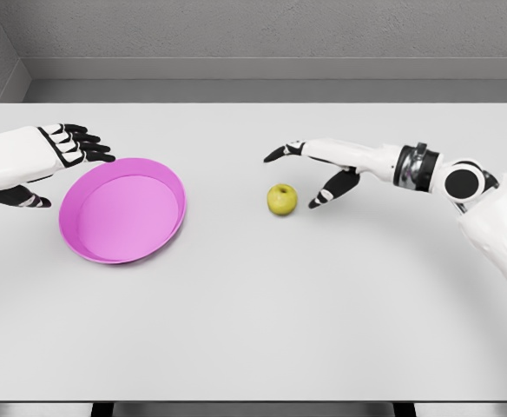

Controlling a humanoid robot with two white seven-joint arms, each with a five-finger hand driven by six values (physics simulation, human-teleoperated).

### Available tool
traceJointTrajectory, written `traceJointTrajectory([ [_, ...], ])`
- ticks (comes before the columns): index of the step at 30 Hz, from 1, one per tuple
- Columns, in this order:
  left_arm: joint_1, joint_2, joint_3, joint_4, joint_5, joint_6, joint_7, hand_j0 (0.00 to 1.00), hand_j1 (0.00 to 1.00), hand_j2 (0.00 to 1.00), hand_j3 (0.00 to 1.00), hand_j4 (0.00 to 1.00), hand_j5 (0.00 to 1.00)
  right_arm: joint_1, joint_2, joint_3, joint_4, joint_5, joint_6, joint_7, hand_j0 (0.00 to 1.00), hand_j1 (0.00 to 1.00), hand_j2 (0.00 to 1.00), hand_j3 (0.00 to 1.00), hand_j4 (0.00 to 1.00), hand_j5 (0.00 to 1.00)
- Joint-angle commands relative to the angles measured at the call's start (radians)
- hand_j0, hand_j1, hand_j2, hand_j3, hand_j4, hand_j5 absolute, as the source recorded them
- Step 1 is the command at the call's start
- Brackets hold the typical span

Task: Put the apple on the plate with both arms

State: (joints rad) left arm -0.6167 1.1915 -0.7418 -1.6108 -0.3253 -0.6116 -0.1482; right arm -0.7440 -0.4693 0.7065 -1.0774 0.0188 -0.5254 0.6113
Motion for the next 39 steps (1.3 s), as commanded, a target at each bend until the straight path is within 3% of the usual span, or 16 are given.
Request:
traceJointTrajectory([
  [1,-0.002,0.000,0.001,0.000,0.006,0.001,0.001,1.00,1.00,1.00,1.00,1.00,1.00,0.002,-0.002,-0.045,0.004,-0.008,-0.001,0.000,1.00,1.00,1.00,1.00,1.00,1.00],
  [3,0.000,0.000,0.001,0.000,0.006,0.001,-0.001,1.00,1.00,1.00,1.00,1.00,1.00,0.023,-0.018,-0.178,0.004,-0.011,-0.063,0.000,1.00,1.00,1.00,1.00,1.00,1.00],
  [5,-0.002,-0.007,-0.007,-0.003,0.006,0.001,-0.001,1.00,1.00,1.00,1.00,1.00,1.00,0.040,-0.083,-0.334,-0.001,-0.013,-0.085,0.000,1.00,1.00,1.00,1.00,1.00,1.00],
  [7,-0.049,-0.076,-0.024,-0.006,0.006,0.001,-0.001,1.00,1.00,1.00,1.00,1.00,1.00,0.040,-0.172,-0.410,-0.001,-0.013,-0.085,0.000,1.00,1.00,1.00,1.00,1.00,1.00],
  [9,-0.092,-0.092,-0.031,-0.008,0.008,0.001,0.001,1.00,1.00,1.00,1.00,1.00,1.00,0.048,-0.178,-0.449,-0.006,-0.010,-0.085,0.000,1.00,1.00,1.00,1.00,1.00,1.00],
  [11,-0.149,-0.222,-0.080,-0.003,0.006,0.001,-0.023,1.00,1.00,1.00,1.00,1.00,1.00,0.069,-0.183,-0.456,-0.001,-0.007,-0.085,0.000,1.00,1.00,1.00,1.00,1.00,1.00],
  [14,-0.195,-0.433,-0.085,0.009,0.003,0.001,-0.235,1.00,1.00,1.00,1.00,1.00,1.00,0.072,-0.229,-0.458,0.004,-0.005,-0.085,0.000,1.00,1.00,1.00,1.00,1.00,1.00],
  [16,-0.207,-0.504,-0.105,0.057,0.000,0.001,-0.303,1.00,1.00,1.00,1.00,1.00,1.00,0.092,-0.241,-0.459,0.007,-0.005,-0.085,0.000,1.00,1.00,1.00,1.00,1.00,1.00],
  [19,-0.238,-0.674,-0.114,0.265,-0.096,0.001,-0.347,1.00,1.00,1.00,1.00,1.00,1.00,0.094,-0.239,-0.478,0.037,0.010,-0.085,0.000,1.00,1.00,1.00,1.00,1.00,1.00],
  [20,-0.253,-0.696,-0.128,0.311,-0.103,0.001,-0.347,1.00,1.00,1.00,1.00,1.00,1.00,0.092,-0.238,-0.496,0.036,0.029,-0.085,0.000,1.00,1.00,1.00,1.00,1.00,1.00],
  [28,-0.298,-0.716,-0.179,0.315,-0.147,0.001,-0.361,1.00,1.00,1.00,1.00,1.00,1.00,0.092,-0.229,-0.502,0.027,0.032,-0.085,0.000,1.00,1.00,1.00,1.00,1.00,1.00],
  [35,-0.342,-0.802,-0.222,0.328,-0.162,0.001,-0.364,1.00,1.00,1.00,1.00,1.00,1.00,0.092,-0.232,-0.501,0.025,0.033,-0.085,0.000,1.00,1.00,1.00,1.00,1.00,1.00],
  [39,-0.341,-0.865,-0.226,0.397,-0.169,0.001,-0.376,1.00,1.00,1.00,1.00,1.00,1.00,0.098,-0.233,-0.498,0.025,0.033,-0.085,0.000,1.00,1.00,1.00,1.00,1.00,1.00],
])
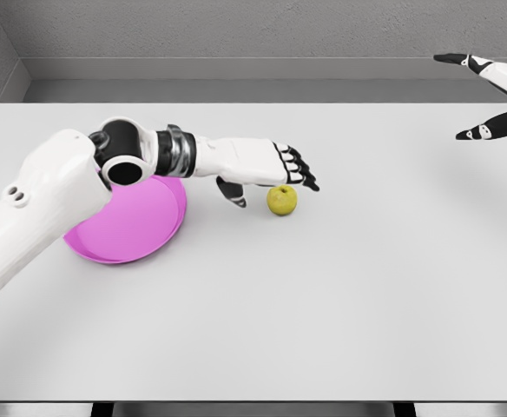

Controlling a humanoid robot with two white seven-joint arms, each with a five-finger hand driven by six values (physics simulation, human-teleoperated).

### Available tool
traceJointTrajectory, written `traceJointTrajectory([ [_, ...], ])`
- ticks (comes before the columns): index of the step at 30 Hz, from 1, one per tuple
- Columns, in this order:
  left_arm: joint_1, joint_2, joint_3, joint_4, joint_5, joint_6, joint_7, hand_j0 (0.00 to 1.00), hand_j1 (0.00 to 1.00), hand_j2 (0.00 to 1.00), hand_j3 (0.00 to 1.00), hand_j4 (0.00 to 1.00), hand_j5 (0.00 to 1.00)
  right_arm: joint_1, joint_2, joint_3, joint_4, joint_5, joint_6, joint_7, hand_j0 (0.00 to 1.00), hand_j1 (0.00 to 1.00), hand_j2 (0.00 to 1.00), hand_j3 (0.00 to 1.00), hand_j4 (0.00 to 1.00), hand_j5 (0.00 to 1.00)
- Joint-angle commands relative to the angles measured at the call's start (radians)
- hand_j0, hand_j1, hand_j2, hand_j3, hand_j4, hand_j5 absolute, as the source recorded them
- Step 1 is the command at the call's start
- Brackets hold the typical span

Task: Put the apple on the plate with both arms

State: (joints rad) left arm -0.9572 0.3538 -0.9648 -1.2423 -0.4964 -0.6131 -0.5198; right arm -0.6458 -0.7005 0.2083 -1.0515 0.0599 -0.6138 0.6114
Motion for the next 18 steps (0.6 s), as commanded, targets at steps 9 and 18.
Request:
traceJointTrajectory([
  [9,-0.009,-0.107,-0.005,0.164,-0.087,0.002,-0.003,1.00,1.00,1.00,1.00,1.00,1.00,0.002,-0.004,0.002,0.001,0.014,0.003,0.000,1.00,1.00,1.00,1.00,1.00,1.00],
  [18,-0.018,-0.133,-0.018,0.195,-0.123,0.002,-0.002,0.96,0.96,0.96,0.96,0.96,0.96,0.015,-0.005,0.010,0.002,0.017,0.003,0.000,1.00,1.00,1.00,1.00,1.00,1.00],
])
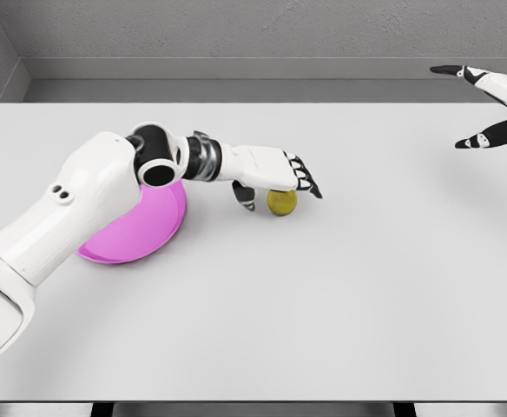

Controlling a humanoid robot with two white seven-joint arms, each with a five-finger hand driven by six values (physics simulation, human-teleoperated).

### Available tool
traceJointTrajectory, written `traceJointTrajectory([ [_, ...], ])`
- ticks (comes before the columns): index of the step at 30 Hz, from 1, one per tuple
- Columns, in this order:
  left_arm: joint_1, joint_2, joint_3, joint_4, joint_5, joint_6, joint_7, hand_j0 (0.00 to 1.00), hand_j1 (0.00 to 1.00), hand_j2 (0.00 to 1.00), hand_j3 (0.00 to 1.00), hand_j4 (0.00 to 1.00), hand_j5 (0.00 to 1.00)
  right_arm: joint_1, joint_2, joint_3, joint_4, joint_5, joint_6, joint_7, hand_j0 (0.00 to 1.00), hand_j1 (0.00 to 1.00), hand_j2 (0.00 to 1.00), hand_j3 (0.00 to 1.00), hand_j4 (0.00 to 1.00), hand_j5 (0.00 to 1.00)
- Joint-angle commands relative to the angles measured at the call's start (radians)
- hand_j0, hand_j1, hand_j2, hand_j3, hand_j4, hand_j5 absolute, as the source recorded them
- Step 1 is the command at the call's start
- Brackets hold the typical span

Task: Put the apple on the plate with both arms

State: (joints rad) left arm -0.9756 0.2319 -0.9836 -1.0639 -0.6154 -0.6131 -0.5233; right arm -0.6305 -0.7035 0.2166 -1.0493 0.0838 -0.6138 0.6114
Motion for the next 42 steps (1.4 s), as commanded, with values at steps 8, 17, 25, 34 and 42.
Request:
traceJointTrajectory([
  [8,-0.005,-0.037,-0.001,0.022,-0.033,0.002,0.002,0.93,0.93,0.93,0.93,0.93,0.93,0.000,-0.002,0.001,-0.001,-0.007,0.003,0.000,1.00,1.00,1.00,1.00,1.00,1.00],
  [17,-0.005,-0.037,-0.009,0.053,-0.047,0.002,0.003,0.93,0.93,0.93,0.93,0.93,0.93,-0.003,-0.004,0.001,-0.001,-0.004,0.003,0.000,1.00,1.00,1.00,1.00,1.00,1.00],
  [25,-0.005,-0.042,-0.027,0.067,-0.047,0.002,0.006,0.87,0.87,0.87,0.87,0.87,0.87,-0.006,-0.004,0.003,-0.001,-0.004,0.003,0.000,1.00,1.00,1.00,1.00,1.00,1.00],
  [34,-0.005,-0.048,-0.029,0.067,-0.049,0.002,0.006,0.81,0.81,0.81,0.81,0.81,0.81,-0.009,-0.004,0.003,-0.001,-0.004,0.003,0.000,1.00,1.00,1.00,1.00,1.00,1.00],
  [42,-0.005,-0.048,-0.047,0.067,-0.049,0.002,0.003,0.68,0.68,0.68,0.68,0.68,0.68,-0.009,-0.004,0.003,-0.001,-0.004,0.003,0.000,1.00,1.00,1.00,1.00,1.00,1.00],
])
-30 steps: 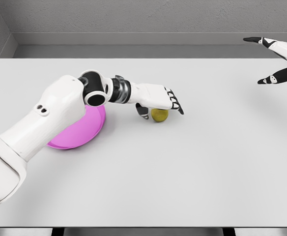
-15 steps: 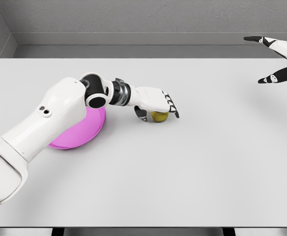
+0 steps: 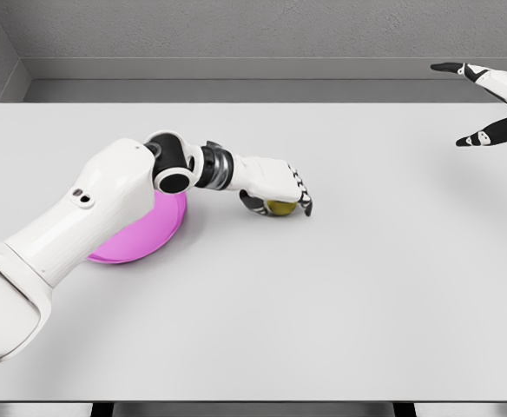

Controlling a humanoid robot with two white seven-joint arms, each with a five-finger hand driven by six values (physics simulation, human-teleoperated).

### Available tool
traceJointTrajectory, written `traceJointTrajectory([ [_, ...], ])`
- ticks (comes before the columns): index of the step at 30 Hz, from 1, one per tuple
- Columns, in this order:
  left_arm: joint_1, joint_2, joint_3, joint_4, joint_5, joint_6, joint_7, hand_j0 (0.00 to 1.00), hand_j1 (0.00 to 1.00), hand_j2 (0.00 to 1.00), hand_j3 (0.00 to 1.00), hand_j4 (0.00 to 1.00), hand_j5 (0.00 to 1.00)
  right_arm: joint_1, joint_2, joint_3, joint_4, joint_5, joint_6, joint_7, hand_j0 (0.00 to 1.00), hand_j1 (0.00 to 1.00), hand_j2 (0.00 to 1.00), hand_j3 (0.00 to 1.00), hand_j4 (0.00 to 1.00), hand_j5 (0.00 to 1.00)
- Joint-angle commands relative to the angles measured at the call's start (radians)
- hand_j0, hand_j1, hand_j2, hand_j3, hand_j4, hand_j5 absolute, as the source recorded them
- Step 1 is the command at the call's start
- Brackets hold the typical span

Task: Put the apple on the plate with both arms

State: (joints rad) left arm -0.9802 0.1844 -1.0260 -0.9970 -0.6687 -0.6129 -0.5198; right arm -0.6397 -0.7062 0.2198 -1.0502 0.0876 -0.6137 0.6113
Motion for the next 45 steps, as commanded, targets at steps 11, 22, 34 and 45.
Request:
traceJointTrajectory([
  [11,-0.002,0.001,-0.016,-0.003,0.006,0.002,0.000,0.57,0.57,0.57,0.57,0.57,0.57,-0.002,-0.002,0.000,-0.001,-0.008,0.003,0.000,1.00,1.00,1.00,1.00,1.00,1.00],
  [22,-0.049,0.127,-0.003,-0.081,0.129,0.002,0.003,0.48,0.48,0.48,0.48,0.48,0.48,-0.017,-0.001,0.000,-0.001,-0.008,0.003,0.000,1.00,1.00,1.00,1.00,1.00,1.00],
  [34,0.048,0.718,0.057,-0.514,0.376,0.002,0.001,0.47,0.47,0.47,0.47,0.47,0.47,-0.020,0.004,0.012,0.001,-0.006,0.003,0.000,1.00,1.00,1.00,1.00,1.00,1.00],
  [45,0.080,0.604,0.060,-0.256,0.371,0.002,-0.005,0.82,0.82,0.82,0.82,0.82,0.82,-0.018,0.002,0.012,0.001,-0.006,0.003,0.000,1.00,1.00,1.00,1.00,1.00,1.00],
])
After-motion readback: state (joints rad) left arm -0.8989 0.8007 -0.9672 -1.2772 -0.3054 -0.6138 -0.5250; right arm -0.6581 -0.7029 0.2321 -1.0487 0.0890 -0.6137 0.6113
